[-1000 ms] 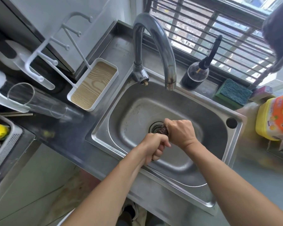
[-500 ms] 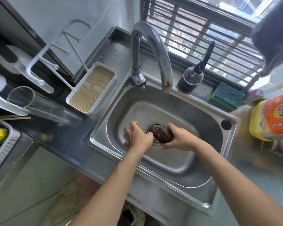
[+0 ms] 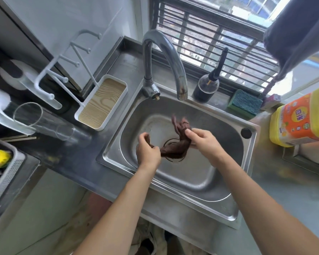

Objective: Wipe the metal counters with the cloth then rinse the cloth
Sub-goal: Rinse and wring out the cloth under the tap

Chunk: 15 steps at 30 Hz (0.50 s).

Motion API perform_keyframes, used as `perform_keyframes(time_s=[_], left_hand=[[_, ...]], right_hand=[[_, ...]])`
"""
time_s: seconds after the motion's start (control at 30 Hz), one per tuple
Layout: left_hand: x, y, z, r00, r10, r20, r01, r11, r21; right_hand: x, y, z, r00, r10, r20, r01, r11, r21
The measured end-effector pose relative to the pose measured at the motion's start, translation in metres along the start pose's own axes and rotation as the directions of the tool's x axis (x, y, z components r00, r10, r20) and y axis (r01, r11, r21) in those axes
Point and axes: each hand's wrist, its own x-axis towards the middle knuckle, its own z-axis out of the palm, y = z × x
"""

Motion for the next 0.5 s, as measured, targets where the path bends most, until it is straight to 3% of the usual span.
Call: perform_keyframes(time_s=[0.07, 0.13, 0.2, 0.3, 0.4, 0.5], left_hand=[[-0.007, 0.002, -0.005, 0.997, -0.07, 0.013, 0.064, 0.957, 0.282], [-0.015, 0.011, -0.008, 0.997, 0.019, 0.076, -0.051, 0.896, 0.441], [-0.02, 0.027, -0.01, 0.957, 0.162, 0.242, -0.219, 0.947, 0.234], [-0.023, 0.046, -0.009, 0.887, 0.177, 0.425, -0.119, 0.98, -0.161], [-0.024, 0.054, -0.009, 0.903, 0.206, 0.378, -0.137, 0.97, -0.202], [-0.02, 0.053, -0.005, 0.963, 0.166, 0.213, -0.103, 0.955, -0.277]], right_hand=[[-0.009, -0.013, 0.006, 1.0, -0.002, -0.012, 0.003, 0.99, 0.138], [-0.016, -0.022, 0.011, 0.998, -0.031, 0.051, 0.023, 0.988, 0.155], [-0.021, -0.03, 0.012, 0.989, -0.07, 0.128, 0.052, 0.989, 0.14], [-0.021, -0.041, 0.01, 0.981, -0.099, 0.168, 0.078, 0.989, 0.127], [-0.02, -0.048, 0.002, 0.993, -0.098, 0.071, 0.091, 0.991, 0.095], [-0.017, -0.049, -0.011, 0.998, -0.067, 0.015, 0.066, 0.996, 0.056]])
